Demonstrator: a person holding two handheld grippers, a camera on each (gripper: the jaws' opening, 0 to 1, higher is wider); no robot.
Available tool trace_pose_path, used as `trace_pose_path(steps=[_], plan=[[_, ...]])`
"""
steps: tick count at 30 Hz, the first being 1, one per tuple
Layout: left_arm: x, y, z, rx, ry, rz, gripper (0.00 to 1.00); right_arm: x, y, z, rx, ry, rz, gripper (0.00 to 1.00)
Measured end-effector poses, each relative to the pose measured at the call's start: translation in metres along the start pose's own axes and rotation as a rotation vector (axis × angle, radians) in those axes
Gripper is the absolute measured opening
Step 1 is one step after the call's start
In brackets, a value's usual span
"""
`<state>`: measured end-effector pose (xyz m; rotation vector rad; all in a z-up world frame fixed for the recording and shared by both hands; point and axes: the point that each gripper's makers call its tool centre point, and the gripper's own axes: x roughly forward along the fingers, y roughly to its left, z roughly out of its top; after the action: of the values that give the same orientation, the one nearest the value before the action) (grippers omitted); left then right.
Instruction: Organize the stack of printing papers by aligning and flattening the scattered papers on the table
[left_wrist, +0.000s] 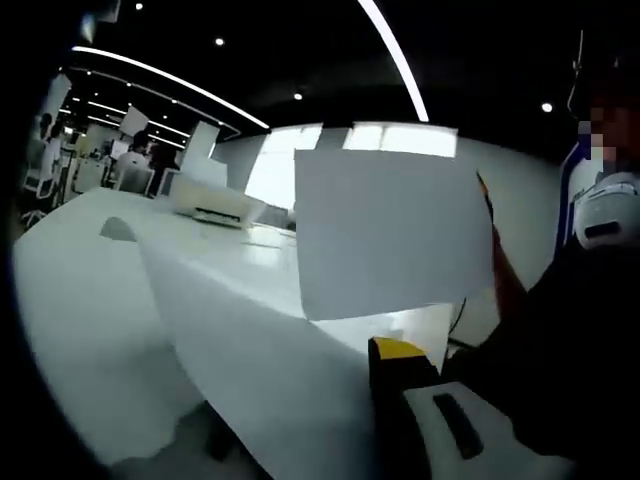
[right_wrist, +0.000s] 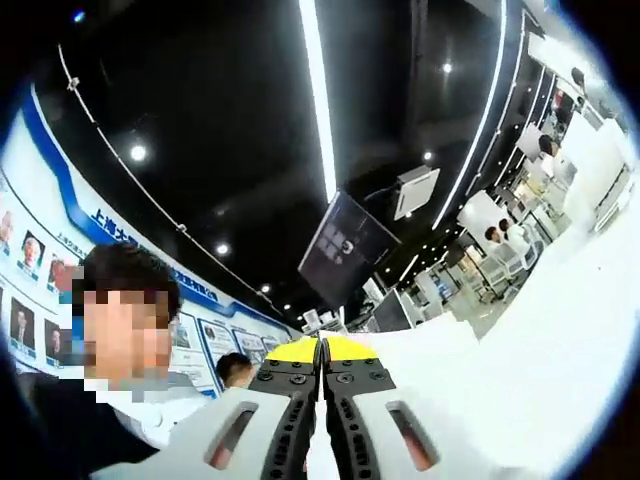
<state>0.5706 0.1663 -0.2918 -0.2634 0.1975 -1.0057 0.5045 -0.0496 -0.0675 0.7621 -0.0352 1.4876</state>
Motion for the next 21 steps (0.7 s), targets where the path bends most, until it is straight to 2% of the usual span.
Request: trace_pose_path(steps=[4, 7, 13, 15, 18, 19, 20, 21], plan=[[0.001, 0.0, -0.001, 0.005, 0.007, 0.005, 0.25, 0.01, 0.028, -0.002, -0.05, 0.025, 0.048, 0.0], [0.001, 0.0, -0.001, 0.007, 0.008, 0.008, 0.25, 0.014, 0.04, -0.001, -0.095, 0.033, 0.064, 0.0], [0.001, -0.001, -0.001, 0.005, 0.009, 0.009, 0.25, 0.009, 0.039, 0.013, -0.126, 0.006, 0.057, 0.0], [0.001, -0.001, -0.001, 0.006, 0.011, 0.009, 0.25, 0.008, 0.032, 0.013, -0.123, 0.0, 0.044, 0.0], [0.001, -0.001, -0.001, 0.009, 0.013, 0.009, 0.25, 0.001, 0.007, 0.016, -0.092, -0.008, 0.003, 0.0], [0.001, -0.001, -0.001, 0.009, 0.014, 0.008, 0.25, -0.001, -0.002, 0.014, -0.087, 0.003, 0.001, 0.0], [0.001, -0.001, -0.001, 0.009, 0.015, 0.008, 0.25, -0.006, -0.023, 0.012, -0.039, 0.006, -0.055, 0.0], [0.001, -0.001, -0.001, 0.009, 0.016, 0.008, 0.25, -0.009, -0.035, 0.011, -0.032, 0.008, -0.077, 0.0]])
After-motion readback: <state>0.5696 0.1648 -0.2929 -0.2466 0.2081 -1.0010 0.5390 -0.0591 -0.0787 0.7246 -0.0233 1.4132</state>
